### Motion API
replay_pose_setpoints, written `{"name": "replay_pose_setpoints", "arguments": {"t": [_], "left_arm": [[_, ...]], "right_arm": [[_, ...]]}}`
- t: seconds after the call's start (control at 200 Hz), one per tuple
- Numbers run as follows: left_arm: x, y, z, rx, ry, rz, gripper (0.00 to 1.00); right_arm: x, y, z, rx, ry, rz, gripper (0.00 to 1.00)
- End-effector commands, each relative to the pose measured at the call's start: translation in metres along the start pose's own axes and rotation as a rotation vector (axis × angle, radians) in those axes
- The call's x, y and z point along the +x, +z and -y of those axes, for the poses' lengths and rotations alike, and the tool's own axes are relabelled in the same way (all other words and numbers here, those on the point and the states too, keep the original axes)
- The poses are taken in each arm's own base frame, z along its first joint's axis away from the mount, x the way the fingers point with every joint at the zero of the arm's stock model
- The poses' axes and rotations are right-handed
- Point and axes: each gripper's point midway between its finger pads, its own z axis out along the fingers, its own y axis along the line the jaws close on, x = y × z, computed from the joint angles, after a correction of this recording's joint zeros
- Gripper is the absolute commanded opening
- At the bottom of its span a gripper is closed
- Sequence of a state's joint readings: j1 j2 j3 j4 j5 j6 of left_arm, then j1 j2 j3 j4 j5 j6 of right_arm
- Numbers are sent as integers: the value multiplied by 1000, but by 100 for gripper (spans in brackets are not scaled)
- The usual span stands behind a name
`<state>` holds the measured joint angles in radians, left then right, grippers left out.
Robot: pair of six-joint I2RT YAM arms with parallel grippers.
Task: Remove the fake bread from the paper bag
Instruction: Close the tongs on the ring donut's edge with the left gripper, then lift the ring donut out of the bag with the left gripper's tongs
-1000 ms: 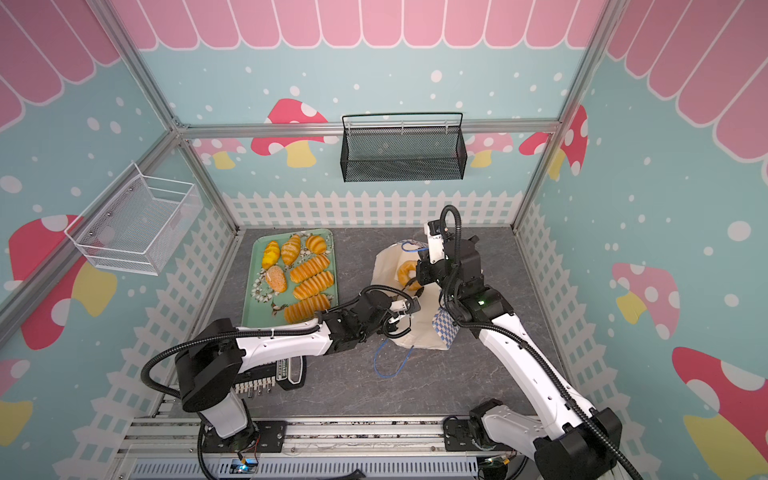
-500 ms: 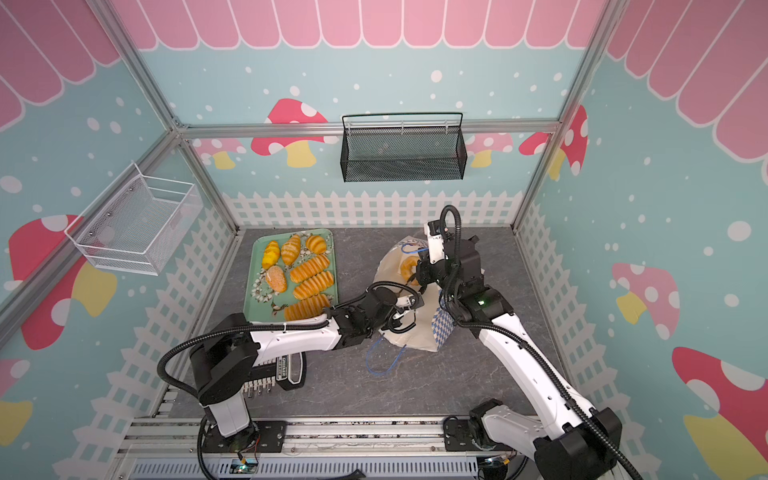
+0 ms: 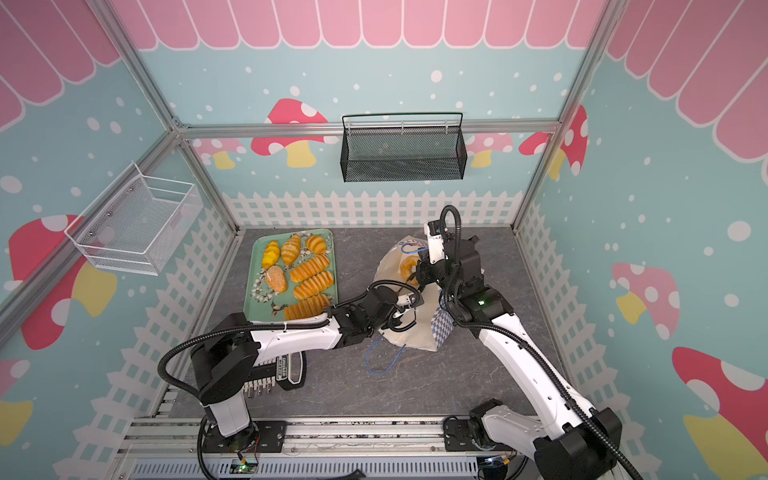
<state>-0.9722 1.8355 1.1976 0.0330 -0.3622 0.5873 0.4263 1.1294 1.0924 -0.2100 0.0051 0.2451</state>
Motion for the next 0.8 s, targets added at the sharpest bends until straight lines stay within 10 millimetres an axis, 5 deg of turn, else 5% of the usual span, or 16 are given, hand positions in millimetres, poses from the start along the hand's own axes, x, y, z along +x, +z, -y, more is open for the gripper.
{"name": "replay_pose_setpoints", "arguments": {"t": [0.0,0.795], "left_arm": [[-5,-1,-13,-34,-10,-2,0],[-39,-76,-36,-54,-57,175,0]], "right_arm": [[-11,-4,-4,-20,18,31,0],[-6,0,1,8,20,21,0]]}}
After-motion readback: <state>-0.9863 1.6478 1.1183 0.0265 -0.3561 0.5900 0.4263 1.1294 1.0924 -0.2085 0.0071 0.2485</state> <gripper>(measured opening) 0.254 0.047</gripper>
